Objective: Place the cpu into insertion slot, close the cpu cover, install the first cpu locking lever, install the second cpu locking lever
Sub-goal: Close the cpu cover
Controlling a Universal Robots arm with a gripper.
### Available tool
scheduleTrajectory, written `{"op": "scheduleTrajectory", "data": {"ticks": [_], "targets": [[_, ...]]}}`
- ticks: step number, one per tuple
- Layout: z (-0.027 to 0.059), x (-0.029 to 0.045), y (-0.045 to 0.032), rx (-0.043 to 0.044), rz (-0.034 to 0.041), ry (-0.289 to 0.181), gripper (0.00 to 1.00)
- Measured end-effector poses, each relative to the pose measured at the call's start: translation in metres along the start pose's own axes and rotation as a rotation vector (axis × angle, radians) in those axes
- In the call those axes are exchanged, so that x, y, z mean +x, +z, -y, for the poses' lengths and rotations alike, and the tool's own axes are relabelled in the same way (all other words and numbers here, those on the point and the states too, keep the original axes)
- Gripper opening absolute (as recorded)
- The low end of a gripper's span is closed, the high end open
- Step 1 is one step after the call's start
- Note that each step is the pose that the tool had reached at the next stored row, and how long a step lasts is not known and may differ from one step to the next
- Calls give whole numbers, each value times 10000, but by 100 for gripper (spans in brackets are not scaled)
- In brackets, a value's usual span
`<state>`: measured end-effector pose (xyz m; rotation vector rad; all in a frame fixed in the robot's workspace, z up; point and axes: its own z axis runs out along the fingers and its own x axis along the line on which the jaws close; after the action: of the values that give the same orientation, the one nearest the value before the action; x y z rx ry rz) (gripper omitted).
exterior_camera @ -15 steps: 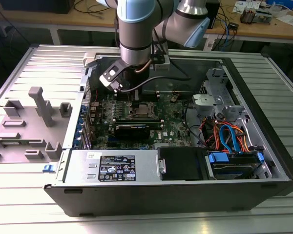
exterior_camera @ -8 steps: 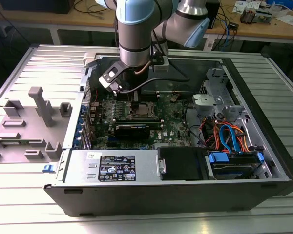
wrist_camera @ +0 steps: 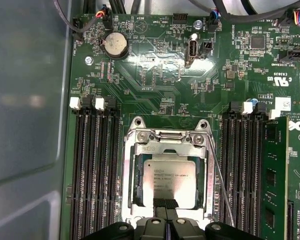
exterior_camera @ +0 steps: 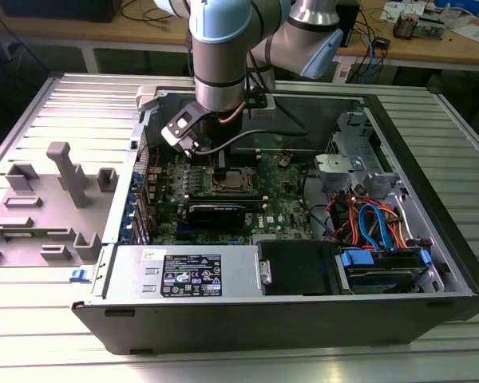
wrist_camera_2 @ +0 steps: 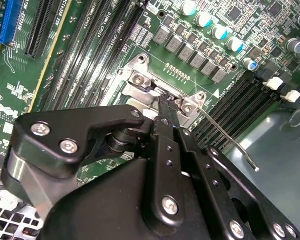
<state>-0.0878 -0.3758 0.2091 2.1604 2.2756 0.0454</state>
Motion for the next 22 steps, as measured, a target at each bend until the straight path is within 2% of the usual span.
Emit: {"op": "scheduleTrajectory", "data": {"ticks": [3, 5, 7, 12, 16, 19, 22], "targets": [[-5, 1, -17, 6, 0, 0, 11], [-35, -1, -17, 57, 0, 1, 11], [-87, -4, -16, 133, -4, 3, 11], [-229, -12, -13, 230, -10, 4, 11], [-254, -13, -14, 245, -8, 5, 11], [-256, -12, -67, 255, -9, 3, 11], [-255, -12, -72, 255, -11, 4, 11]]}}
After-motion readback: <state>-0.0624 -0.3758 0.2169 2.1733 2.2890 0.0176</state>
